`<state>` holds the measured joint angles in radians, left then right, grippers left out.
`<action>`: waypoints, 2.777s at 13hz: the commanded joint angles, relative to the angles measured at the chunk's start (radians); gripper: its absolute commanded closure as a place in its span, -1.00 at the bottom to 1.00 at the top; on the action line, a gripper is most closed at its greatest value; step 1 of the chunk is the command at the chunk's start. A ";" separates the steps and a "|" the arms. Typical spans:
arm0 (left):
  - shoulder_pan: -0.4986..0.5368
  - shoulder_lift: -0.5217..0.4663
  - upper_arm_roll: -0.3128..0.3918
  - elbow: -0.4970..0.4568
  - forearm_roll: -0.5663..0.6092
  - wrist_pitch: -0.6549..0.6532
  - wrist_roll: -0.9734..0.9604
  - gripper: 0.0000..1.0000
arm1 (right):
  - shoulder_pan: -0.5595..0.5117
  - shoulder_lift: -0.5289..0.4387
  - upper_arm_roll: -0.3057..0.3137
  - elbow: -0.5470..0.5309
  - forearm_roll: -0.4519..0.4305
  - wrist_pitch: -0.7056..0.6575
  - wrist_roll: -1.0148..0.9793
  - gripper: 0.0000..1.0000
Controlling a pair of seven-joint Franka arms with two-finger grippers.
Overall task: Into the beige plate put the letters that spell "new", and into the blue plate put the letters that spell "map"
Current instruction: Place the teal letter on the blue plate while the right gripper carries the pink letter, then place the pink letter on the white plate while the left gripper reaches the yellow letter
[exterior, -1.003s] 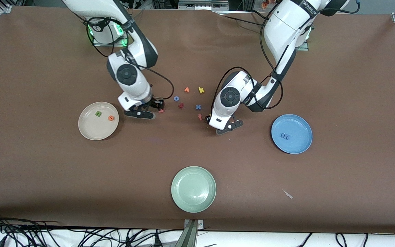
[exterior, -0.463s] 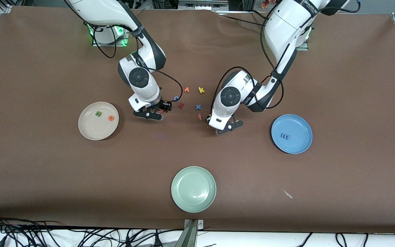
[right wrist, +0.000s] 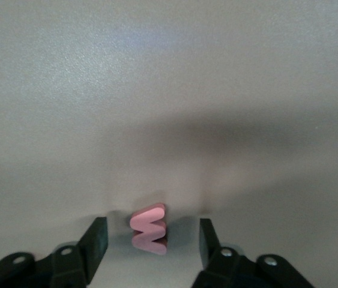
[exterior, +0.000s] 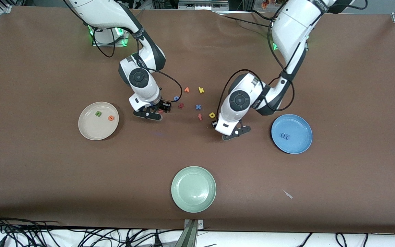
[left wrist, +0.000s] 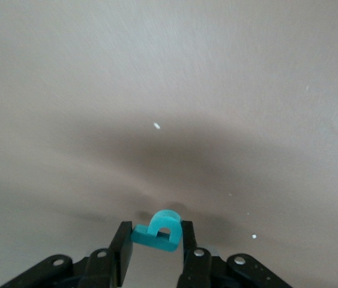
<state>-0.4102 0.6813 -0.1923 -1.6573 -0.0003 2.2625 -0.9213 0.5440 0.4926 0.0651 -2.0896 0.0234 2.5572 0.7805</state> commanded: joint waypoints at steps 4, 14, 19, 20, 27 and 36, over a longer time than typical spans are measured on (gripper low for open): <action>0.172 -0.127 -0.002 -0.048 -0.004 -0.253 0.393 0.74 | 0.024 0.000 -0.008 -0.027 -0.013 0.041 0.017 0.17; 0.436 -0.161 -0.003 -0.237 0.267 -0.172 0.786 0.04 | 0.021 -0.120 -0.108 0.002 -0.020 -0.163 -0.157 0.47; 0.439 -0.209 -0.042 -0.219 0.246 -0.227 0.776 -1.00 | 0.019 -0.215 -0.292 0.006 -0.013 -0.345 -0.533 0.47; 0.438 -0.226 -0.073 -0.217 0.214 -0.239 0.763 -1.00 | 0.019 -0.221 -0.339 0.003 -0.013 -0.362 -0.623 0.47; 0.363 -0.178 -0.208 -0.107 0.069 -0.252 0.347 -1.00 | 0.017 -0.236 -0.452 -0.020 0.000 -0.361 -0.816 0.08; 0.110 -0.016 -0.207 -0.105 0.043 0.120 -0.195 -1.00 | 0.017 -0.249 -0.462 0.035 0.001 -0.394 -0.811 -0.74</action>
<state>-0.2624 0.6293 -0.4076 -1.7929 0.0665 2.3512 -1.0508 0.5561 0.2725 -0.3896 -2.0784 0.0149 2.2031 -0.0192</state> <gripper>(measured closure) 0.000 0.211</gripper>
